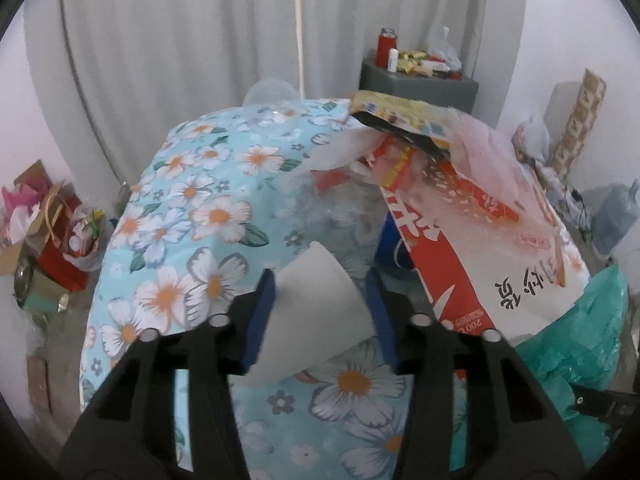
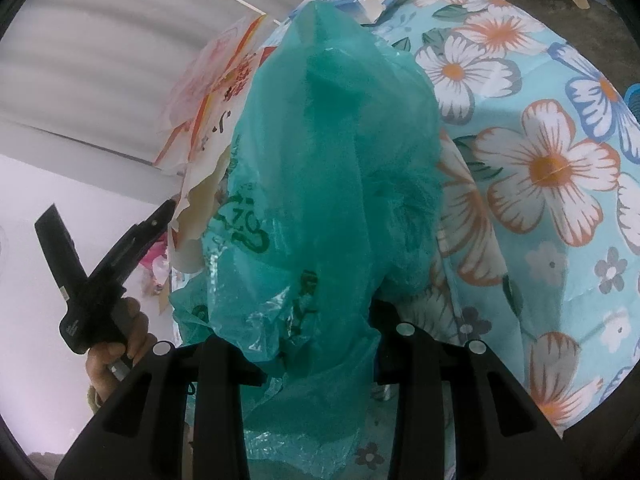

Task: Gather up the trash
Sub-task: 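Lift the green bag with the right gripper while the left gripper grasps the white paper cup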

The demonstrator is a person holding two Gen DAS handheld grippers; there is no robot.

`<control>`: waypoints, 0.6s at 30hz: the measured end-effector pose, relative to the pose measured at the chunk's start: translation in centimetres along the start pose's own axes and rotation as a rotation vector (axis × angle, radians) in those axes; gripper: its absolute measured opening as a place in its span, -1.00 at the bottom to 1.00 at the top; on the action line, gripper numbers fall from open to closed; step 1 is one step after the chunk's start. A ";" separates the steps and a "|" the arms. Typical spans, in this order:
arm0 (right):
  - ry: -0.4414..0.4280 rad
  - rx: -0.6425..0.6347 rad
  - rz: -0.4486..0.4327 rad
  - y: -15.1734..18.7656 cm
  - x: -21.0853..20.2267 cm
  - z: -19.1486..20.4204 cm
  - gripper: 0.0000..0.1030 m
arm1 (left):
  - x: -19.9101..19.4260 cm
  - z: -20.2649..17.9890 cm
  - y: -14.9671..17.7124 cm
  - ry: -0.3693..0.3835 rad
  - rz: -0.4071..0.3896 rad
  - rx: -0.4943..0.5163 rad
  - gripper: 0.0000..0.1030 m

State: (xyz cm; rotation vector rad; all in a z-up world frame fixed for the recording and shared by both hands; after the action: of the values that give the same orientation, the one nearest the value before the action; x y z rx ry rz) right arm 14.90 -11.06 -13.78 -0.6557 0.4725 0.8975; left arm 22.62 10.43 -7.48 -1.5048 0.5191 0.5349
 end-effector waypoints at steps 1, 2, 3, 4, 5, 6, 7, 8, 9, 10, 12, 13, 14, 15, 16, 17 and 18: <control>-0.004 0.002 0.000 0.0 0.0 -0.1 -0.33 | -0.4 0.3 0.0 0.000 0.002 -0.005 -0.32; -0.007 0.003 0.000 -0.1 -0.1 -0.1 -0.34 | -0.8 0.6 0.1 0.003 0.007 -0.012 -0.40; -0.010 0.003 -0.001 -0.1 -0.2 -0.3 -0.34 | -1.0 0.9 0.2 0.006 0.011 -0.018 -0.47; -0.012 0.002 -0.002 -0.2 -0.4 -0.3 -0.34 | -1.6 1.3 0.4 0.011 0.018 -0.034 -0.49; -0.013 0.001 -0.003 -0.3 -0.5 -0.3 -0.34 | -1.8 1.6 0.6 0.016 0.022 -0.044 -0.54; -0.016 0.000 -0.007 -0.3 -0.7 -0.4 -0.34 | -2.1 1.9 0.8 0.022 0.028 -0.056 -0.63; -0.018 -0.001 -0.010 -0.3 -0.9 -0.4 -0.36 | -2.6 2.4 1.2 0.024 0.037 -0.072 -0.65; -0.019 -0.004 -0.013 -0.4 -1.2 -0.3 -0.37 | -2.9 2.8 1.5 0.023 0.038 -0.082 -0.69; -0.021 -0.007 -0.016 -0.4 -1.3 -0.5 -0.38 | -3.3 3.1 1.8 0.023 0.038 -0.092 -0.74; -0.024 -0.008 -0.019 -0.4 -1.6 -0.6 -0.40 | -3.8 3.5 2.1 0.022 0.038 -0.102 -0.76; -0.026 -0.014 -0.026 -0.4 -2.1 -0.7 -0.43 | -4.2 4.1 2.5 0.018 0.036 -0.116 -0.84; -0.028 -0.015 -0.030 -0.4 -2.4 -0.7 -0.45 | -4.5 4.3 2.6 0.018 0.033 -0.121 -0.85; -0.031 -0.015 -0.033 -0.4 -2.7 -0.7 -0.46 | -4.7 4.5 2.7 0.017 0.030 -0.123 -0.87; -0.036 -0.017 -0.039 -0.5 -3.1 -0.7 -0.48 | -5.0 4.7 2.8 0.016 0.026 -0.128 -0.90; -0.038 -0.023 -0.049 -0.6 -3.6 -0.7 -0.49 | -5.3 4.9 2.8 0.015 0.019 -0.134 -0.90; -0.039 -0.031 -0.061 -0.7 -4.2 -0.7 -0.49 | -5.4 5.1 2.7 0.016 0.014 -0.139 -0.92; -0.042 -0.036 -0.070 -0.7 -4.6 -0.7 -0.50 | -5.6 5.3 2.7 0.017 0.008 -0.146 -0.94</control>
State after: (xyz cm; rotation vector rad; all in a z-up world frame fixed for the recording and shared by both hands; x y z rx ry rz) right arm 12.91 -14.45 -11.14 -0.6808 0.3943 0.8540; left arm 16.46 15.62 -6.09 -1.6478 0.5089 0.5768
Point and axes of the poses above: each gripper's, at about its wrist camera, not at the fingertips, and x roughly the way its jaws point, z to its left, y to its underside, the point moved 8 cm from there along x, roughly the way its jaws point, and after that the axes turned 9 degrees about -z, right-handed, at the moved point
